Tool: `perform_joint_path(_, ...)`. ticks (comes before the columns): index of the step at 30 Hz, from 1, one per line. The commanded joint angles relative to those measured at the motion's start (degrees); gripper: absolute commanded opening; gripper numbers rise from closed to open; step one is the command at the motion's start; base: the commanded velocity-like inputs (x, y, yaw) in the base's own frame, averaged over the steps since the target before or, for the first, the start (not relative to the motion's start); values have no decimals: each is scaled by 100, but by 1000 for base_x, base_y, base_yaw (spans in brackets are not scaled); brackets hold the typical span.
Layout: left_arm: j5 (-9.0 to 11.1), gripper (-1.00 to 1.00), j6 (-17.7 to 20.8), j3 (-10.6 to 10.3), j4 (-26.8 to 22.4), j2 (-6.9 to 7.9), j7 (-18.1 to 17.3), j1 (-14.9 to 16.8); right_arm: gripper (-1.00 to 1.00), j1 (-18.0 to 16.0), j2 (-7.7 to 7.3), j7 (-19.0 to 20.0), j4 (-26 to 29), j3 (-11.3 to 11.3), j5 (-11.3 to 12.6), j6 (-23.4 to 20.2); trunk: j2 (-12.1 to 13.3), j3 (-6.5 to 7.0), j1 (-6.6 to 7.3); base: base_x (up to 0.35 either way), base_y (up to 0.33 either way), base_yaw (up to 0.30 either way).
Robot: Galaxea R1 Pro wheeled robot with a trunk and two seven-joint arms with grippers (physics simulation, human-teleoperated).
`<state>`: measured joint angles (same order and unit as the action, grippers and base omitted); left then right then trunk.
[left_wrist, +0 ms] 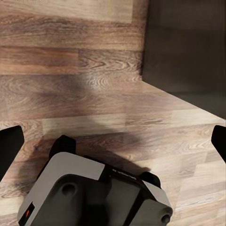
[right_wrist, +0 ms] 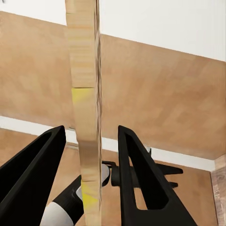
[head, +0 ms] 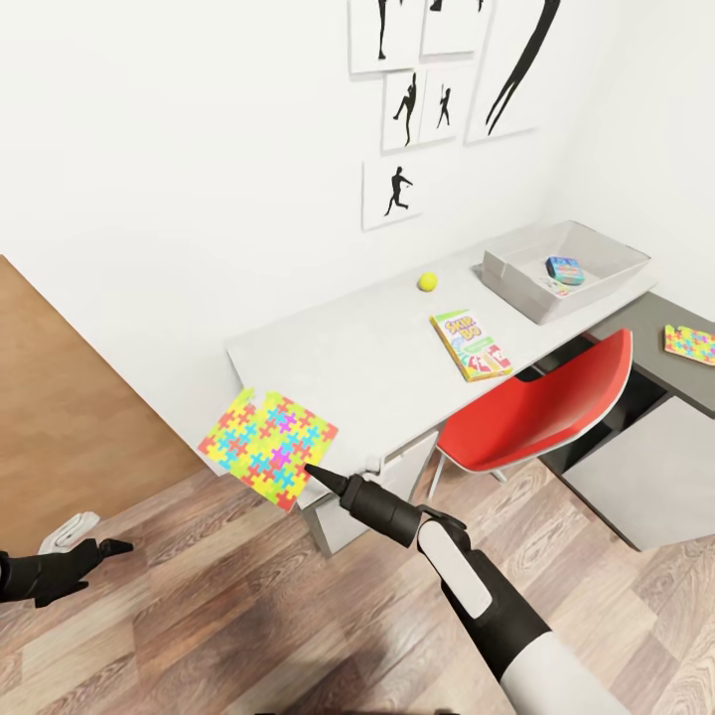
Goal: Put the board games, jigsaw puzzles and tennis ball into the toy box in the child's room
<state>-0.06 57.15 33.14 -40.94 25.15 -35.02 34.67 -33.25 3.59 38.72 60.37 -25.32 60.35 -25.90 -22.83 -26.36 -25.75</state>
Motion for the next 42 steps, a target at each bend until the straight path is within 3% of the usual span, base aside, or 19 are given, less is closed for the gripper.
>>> perform_joint_path(1,-3,100,42,17,-2,-1,-17,5,-100,5,1,-5,3,-3,56,-41,-9,1,-3,0,0,0)
perform_joint_path(42,-3,100,42,17,-7,-1,-22,5,-100,20,70,-83,4,-35,20,103,-9,373,-3,0,0,0)
